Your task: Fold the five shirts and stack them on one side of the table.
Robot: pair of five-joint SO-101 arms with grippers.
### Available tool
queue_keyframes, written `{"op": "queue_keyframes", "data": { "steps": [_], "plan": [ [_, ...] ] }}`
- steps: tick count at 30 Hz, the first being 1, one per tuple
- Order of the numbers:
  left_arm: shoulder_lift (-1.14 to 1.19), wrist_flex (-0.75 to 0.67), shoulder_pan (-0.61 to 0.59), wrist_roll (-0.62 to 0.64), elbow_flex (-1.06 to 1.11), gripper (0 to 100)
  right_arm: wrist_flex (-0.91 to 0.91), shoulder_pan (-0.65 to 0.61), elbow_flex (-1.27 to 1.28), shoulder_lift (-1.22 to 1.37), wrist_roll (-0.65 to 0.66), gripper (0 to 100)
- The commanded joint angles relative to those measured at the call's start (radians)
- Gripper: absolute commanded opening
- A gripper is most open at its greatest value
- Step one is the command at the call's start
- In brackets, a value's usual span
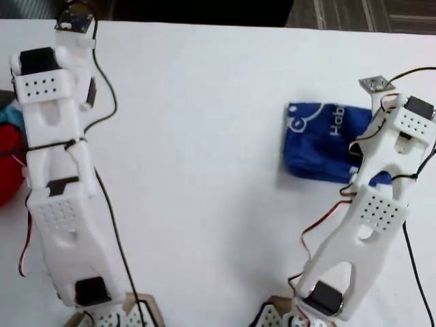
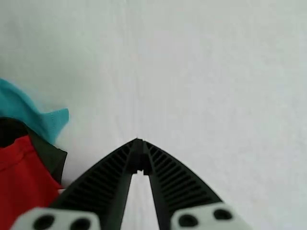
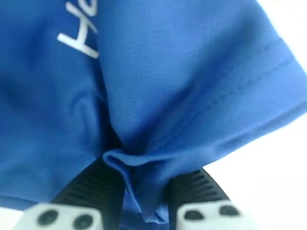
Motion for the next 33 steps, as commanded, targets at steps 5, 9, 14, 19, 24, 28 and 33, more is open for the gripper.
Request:
{"op": "queue_keyframes", "data": {
  "steps": [5, 9, 14, 19, 24, 28, 33],
  "plan": [
    [-0.009, 0.009, -0.008, -0.009, -0.042, 3, -0.062, -0.005, -0.044, -0.005, 0.003, 2.0],
    [-0.009, 0.009, -0.008, -0.009, -0.042, 3, -0.059, -0.005, -0.044, -0.008, 0.003, 2.0],
    [-0.009, 0.009, -0.008, -0.009, -0.042, 3, -0.054, -0.005, -0.046, -0.018, -0.026, 4.6],
    [-0.009, 0.009, -0.008, -0.009, -0.042, 3, 0.007, -0.010, -0.124, -0.056, -0.118, 25.2],
    [-0.009, 0.009, -0.008, -0.009, -0.042, 3, 0.120, -0.101, -0.233, -0.148, -0.209, 23.4],
    [-0.009, 0.008, -0.008, -0.009, -0.042, 3, 0.119, -0.182, -0.120, -0.252, -0.276, 5.3],
    [-0.009, 0.003, -0.008, -0.009, -0.042, 3, 0.117, -0.280, 0.103, -0.341, -0.282, 2.1]
  ]
}}
